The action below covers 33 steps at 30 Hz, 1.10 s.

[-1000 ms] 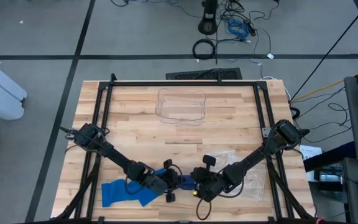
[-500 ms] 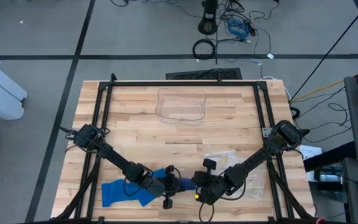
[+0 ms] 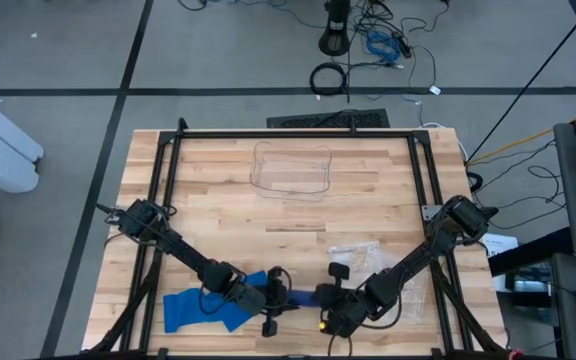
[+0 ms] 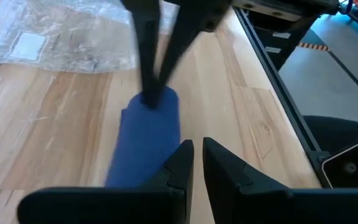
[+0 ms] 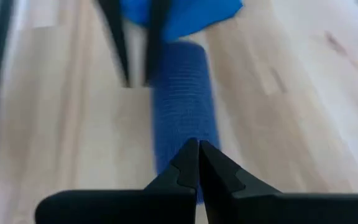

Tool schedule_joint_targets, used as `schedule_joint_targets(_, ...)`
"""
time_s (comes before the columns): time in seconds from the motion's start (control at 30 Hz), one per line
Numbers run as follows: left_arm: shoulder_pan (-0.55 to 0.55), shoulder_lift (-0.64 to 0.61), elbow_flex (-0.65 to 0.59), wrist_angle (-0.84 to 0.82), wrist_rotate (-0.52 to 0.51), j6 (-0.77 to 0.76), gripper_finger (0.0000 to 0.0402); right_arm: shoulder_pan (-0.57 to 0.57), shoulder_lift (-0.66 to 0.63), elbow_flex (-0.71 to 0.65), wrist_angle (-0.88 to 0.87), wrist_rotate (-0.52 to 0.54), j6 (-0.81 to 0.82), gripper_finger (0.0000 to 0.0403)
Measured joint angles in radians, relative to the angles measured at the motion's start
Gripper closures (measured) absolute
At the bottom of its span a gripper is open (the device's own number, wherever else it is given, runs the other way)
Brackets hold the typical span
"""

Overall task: Roll bandage
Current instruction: Roll the purple bandage, then prepare the transparent zip bag

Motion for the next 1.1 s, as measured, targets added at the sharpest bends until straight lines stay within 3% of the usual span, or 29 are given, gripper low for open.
schedule_joint_targets(0.17, 0.005, 0.0, 0.0, -0.02, 0.0, -0.001, 0.0361, -0.001, 0.042, 0.001, 0.104, -0.07, -0.067, 0.0403)
schedule_joint_targets(0.57, 0.005, -0.001, 0.0, -0.059, -0.005, -0.002, 0.0361, 0.01, 0.055, 0.001, 0.149, -0.072, -0.094, 0.04)
schedule_joint_targets(0.87, 0.005, -0.024, 0.0, -0.062, -0.006, -0.001, 0.0361, 0.043, 0.004, 0.0, 0.168, -0.008, -0.098, 0.0347)
schedule_joint_targets(1.0, -0.002, -0.028, 0.0, -0.067, -0.007, -0.002, 0.0361, 0.075, -0.028, 0.001, 0.112, 0.087, 0.034, 0.032)
schedule_joint_targets(1.1, -0.01, -0.033, 0.0, -0.067, -0.007, -0.002, 0.0361, 0.092, -0.023, 0.0, 0.075, 0.089, 0.092, 0.0303)
